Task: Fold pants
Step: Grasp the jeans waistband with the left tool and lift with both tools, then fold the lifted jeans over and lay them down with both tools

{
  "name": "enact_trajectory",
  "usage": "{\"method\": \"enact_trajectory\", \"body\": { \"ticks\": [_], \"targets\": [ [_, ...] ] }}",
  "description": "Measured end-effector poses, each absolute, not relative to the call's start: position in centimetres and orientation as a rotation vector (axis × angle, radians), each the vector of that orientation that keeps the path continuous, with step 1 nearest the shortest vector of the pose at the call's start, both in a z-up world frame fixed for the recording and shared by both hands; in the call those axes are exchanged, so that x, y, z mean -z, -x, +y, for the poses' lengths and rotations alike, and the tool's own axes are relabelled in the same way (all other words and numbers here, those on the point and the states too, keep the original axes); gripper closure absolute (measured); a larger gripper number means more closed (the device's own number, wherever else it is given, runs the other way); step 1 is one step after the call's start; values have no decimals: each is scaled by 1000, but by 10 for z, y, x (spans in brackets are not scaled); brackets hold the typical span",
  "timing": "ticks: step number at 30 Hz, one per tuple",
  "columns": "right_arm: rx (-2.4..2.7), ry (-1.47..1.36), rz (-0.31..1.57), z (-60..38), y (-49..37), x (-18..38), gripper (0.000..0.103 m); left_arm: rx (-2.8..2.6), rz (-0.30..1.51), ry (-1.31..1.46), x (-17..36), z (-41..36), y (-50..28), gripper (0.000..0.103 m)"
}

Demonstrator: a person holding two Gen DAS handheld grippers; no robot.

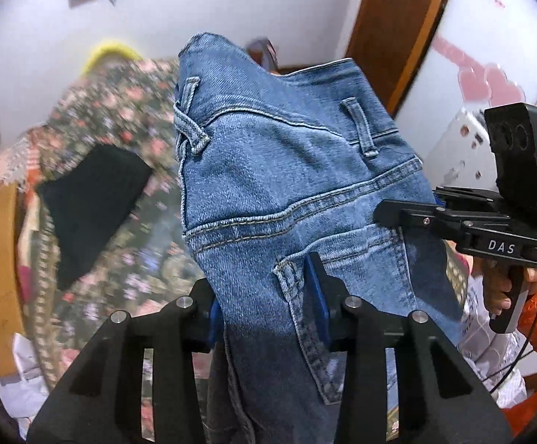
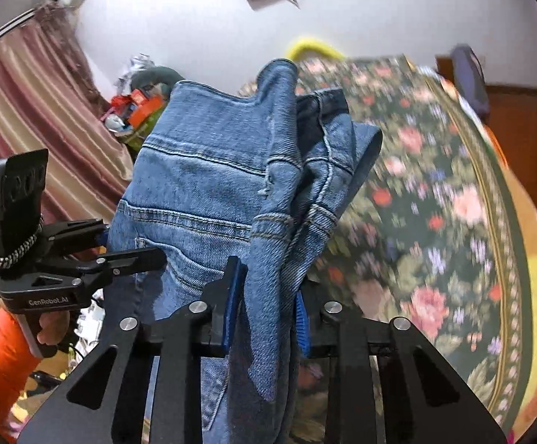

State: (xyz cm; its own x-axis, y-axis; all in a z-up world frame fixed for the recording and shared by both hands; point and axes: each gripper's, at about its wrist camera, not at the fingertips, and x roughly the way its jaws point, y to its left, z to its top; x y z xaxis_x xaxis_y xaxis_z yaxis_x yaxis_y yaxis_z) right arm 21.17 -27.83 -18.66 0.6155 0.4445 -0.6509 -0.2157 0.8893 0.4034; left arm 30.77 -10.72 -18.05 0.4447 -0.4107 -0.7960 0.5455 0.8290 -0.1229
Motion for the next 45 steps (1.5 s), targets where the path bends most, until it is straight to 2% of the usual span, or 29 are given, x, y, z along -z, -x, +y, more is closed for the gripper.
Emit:
{"method": "enact_trajectory", "body": {
  "ticks": [11,21,27,34,45],
  "targets": [
    [-481,-167,670,-209,-267,113,82,456,739,-87,112,-34,-331,64],
    [-509,-109,641,-159,-354,110,82,336,685,-42,110,24,-396,64],
    [-505,-105,703,-136,-413,136,82,294,717,-10,140,53,-447,64],
    [-482,-126,822,-115,-488,193,82,227,787,40,201,71,-511,64],
    [-408,-88,973,-101,-543,269,83,201,966,142,305,87,-578,64]
  ]
}}
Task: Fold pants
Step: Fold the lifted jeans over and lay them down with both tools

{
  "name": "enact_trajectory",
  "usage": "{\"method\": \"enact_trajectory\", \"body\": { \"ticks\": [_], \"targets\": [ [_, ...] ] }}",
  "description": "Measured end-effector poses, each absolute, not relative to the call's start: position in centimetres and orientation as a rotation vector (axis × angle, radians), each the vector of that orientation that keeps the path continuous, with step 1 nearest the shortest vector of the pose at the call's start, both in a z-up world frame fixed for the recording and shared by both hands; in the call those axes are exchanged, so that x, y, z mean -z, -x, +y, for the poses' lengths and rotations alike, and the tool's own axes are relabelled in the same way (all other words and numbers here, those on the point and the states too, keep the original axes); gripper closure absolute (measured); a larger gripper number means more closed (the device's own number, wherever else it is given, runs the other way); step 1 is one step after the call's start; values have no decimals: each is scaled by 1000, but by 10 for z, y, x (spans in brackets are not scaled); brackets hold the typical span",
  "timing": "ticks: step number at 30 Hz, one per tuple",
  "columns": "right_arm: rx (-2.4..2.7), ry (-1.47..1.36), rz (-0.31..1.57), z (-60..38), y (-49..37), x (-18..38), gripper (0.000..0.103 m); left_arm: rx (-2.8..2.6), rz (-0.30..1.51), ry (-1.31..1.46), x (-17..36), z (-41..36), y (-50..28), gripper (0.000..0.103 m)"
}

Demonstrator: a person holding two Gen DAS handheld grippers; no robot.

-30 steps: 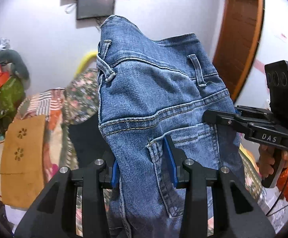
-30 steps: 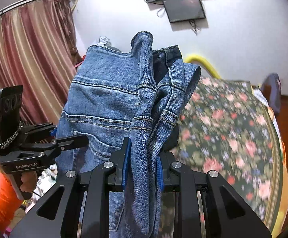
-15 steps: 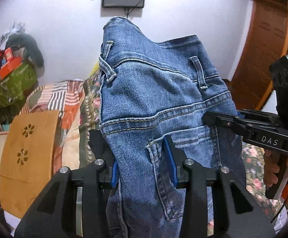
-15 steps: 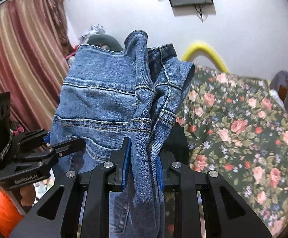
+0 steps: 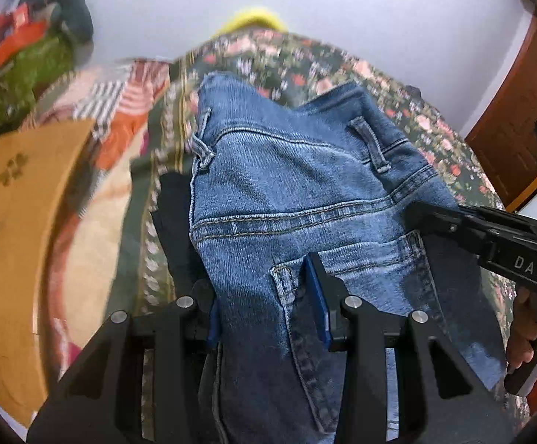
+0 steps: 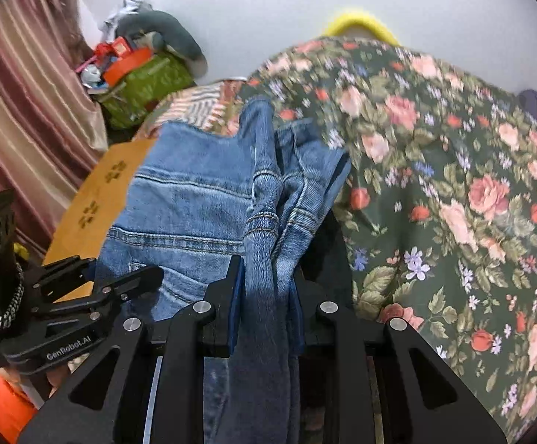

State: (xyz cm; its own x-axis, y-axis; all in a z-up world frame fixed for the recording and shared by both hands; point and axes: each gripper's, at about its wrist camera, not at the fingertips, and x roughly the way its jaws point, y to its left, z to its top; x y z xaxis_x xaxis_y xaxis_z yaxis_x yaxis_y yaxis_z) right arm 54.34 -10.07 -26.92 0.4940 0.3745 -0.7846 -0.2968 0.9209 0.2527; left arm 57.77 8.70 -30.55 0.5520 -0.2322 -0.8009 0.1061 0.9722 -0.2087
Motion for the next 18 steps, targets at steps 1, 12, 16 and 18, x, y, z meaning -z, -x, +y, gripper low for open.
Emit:
{"method": "enact_trajectory", "body": {
  "ticks": [1,12,16,18],
  "targets": [
    [-401,-81,986,-102,-544,274,83,198,991,144,314,87,-582,64],
    [-412,80,891,-119,-493,224,82,111,932,-49,273,82,-540,61],
    [-424,81,812,-124,-459,185,81,113,825,-81,211,78,-497,60],
    [-433,66,764,-128,-436,159,81,115,787,-73,183,75,-476,58]
  ]
}}
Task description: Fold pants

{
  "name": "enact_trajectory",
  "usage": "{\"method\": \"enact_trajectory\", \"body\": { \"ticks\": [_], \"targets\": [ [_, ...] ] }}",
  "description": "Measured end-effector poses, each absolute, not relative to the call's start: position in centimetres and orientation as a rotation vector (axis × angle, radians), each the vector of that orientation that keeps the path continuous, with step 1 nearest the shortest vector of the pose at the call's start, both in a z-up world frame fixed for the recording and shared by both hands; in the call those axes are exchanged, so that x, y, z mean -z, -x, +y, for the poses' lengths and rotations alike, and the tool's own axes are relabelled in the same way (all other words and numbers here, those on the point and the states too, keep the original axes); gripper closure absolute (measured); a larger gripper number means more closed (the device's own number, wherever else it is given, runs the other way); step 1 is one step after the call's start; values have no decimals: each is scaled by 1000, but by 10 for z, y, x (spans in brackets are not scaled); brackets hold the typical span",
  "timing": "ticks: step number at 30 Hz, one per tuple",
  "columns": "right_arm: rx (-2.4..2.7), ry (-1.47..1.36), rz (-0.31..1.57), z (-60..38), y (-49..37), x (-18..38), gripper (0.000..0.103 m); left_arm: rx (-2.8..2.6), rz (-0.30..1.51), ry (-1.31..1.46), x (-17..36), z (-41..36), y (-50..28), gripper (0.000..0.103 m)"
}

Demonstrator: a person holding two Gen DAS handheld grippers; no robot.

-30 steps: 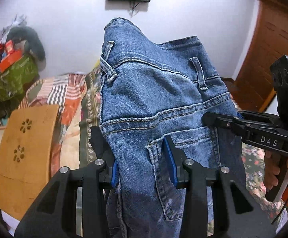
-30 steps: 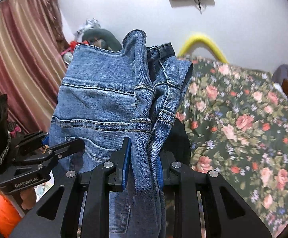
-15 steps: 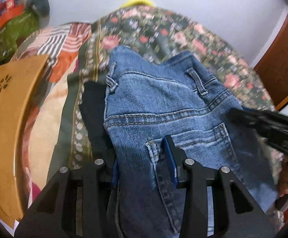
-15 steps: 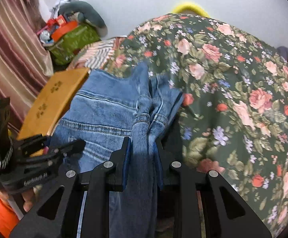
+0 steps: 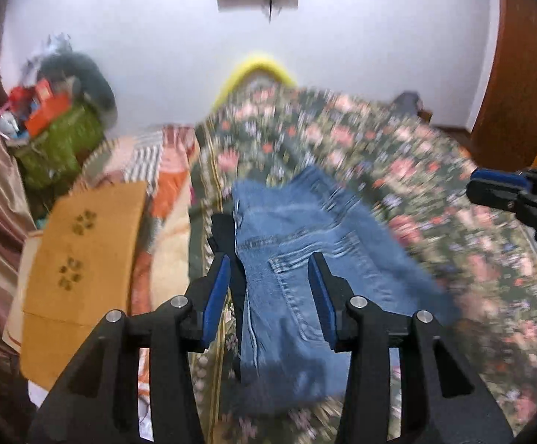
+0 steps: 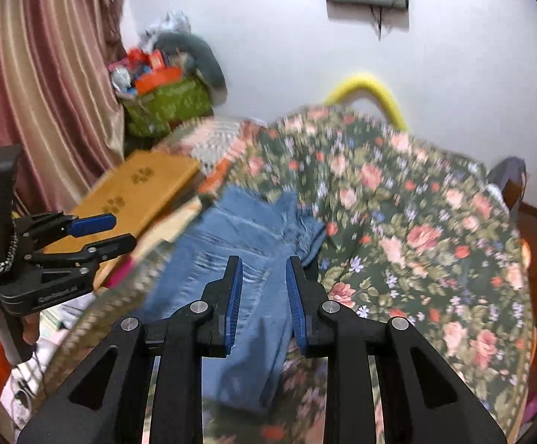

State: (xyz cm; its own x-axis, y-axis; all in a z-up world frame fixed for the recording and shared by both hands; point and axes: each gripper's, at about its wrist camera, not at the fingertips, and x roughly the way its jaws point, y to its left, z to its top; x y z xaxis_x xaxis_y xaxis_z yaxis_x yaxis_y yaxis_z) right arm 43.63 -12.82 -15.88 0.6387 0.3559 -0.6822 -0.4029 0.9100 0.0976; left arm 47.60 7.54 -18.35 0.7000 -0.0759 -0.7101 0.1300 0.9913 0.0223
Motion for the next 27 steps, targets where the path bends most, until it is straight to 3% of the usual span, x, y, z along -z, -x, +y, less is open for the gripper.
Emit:
{"method": "enact_trajectory", "body": {
  "ticks": [12,17,23,24,26,27],
  "targets": [
    [-503,-15,423,-150,-258,15,81,135,455,10,28,59,-279,58],
    [-507,-39,319,-153,-193,-6,81,137,319,-9,1,47,-202,58],
    [-490,-29,226,-147,-130,-5,81,90,186,3,-5,38,-125,47],
    [-485,-23,214,-146,-123,-3,79,78,166,1,-3,36,-114,44],
    [-466,-15,186,-142,-108,2,66,63,140,1,1,32,-98,35],
    [-457,-19,169,-141,-101,4,54,58,134,6,2,32,-94,27]
  ]
}}
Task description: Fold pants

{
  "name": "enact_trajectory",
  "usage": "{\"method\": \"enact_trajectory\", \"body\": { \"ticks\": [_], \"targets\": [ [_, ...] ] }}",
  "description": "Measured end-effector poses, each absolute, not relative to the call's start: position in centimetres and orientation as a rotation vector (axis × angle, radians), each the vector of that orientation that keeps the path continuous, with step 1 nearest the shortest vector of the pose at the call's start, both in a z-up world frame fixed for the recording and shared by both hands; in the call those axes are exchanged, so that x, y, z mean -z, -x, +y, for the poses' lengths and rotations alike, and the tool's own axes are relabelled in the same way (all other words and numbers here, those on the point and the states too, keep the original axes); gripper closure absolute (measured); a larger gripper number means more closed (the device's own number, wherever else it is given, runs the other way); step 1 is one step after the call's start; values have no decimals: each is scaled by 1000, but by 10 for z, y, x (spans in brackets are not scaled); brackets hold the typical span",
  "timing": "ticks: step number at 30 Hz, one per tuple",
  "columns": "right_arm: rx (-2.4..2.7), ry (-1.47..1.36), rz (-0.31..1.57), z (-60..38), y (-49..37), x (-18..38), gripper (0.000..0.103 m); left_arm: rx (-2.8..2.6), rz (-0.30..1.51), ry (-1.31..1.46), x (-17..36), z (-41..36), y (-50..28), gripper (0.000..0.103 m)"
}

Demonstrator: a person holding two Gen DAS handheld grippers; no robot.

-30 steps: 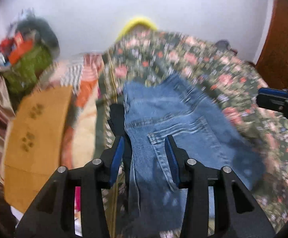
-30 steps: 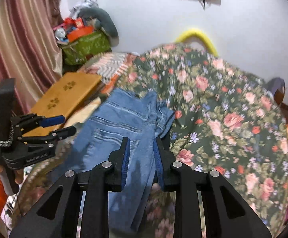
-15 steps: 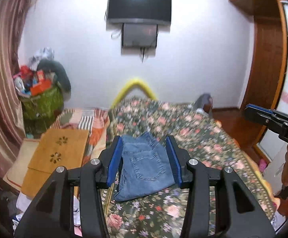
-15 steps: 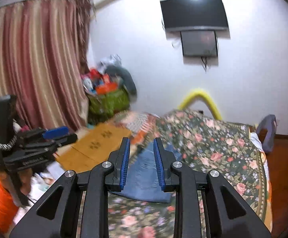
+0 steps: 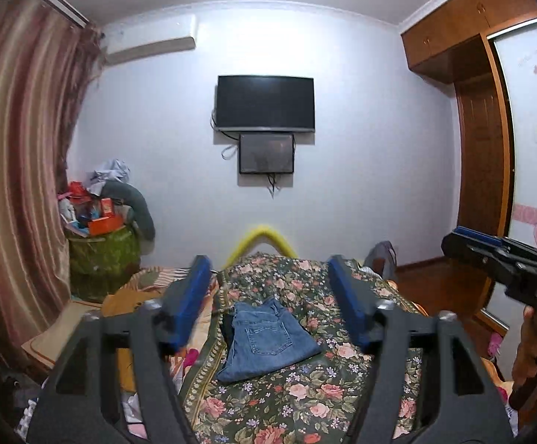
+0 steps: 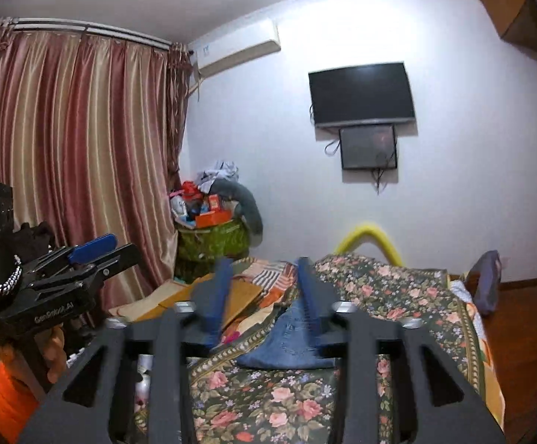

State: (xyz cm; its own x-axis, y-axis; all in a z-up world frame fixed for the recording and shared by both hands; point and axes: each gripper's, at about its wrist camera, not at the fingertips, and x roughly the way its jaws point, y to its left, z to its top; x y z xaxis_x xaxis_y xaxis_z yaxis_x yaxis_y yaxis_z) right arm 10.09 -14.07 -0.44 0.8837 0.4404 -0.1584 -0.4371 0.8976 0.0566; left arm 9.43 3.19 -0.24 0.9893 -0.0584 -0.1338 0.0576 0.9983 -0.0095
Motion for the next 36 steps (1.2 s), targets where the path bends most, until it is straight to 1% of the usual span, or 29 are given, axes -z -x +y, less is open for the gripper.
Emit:
{"method": "enact_trajectory", "body": {
  "ticks": [1,3,4,5,6,7,11,12,13,15,36],
  "targets": [
    [-450,-24,161,-143,-96,6,48,56,121,15,5,32,-88,24],
    [-431,-20,149,-141,-90,8,45,47,109,20,9,32,-80,16],
    [-421,-12,147,-139,-88,9,41,43,108,20,10,32,-77,13],
    [-412,-5,146,-137,-86,11,37,41,108,22,12,33,-75,8],
    [-406,-2,142,-137,-84,11,29,41,108,24,13,33,-73,2],
    [-399,1,136,-136,-80,11,21,45,108,30,15,35,-71,1],
    [-375,14,123,-134,-74,11,17,59,123,42,17,38,-69,1],
    [-374,10,128,-134,-77,11,14,59,127,45,18,39,-70,1],
    [-372,3,129,-134,-76,12,7,58,130,49,19,39,-69,1],
    [-365,-10,126,-135,-75,14,0,57,132,55,20,39,-70,1],
    [-368,-42,157,-140,-67,22,0,53,149,44,28,35,-73,1]
  ]
}}
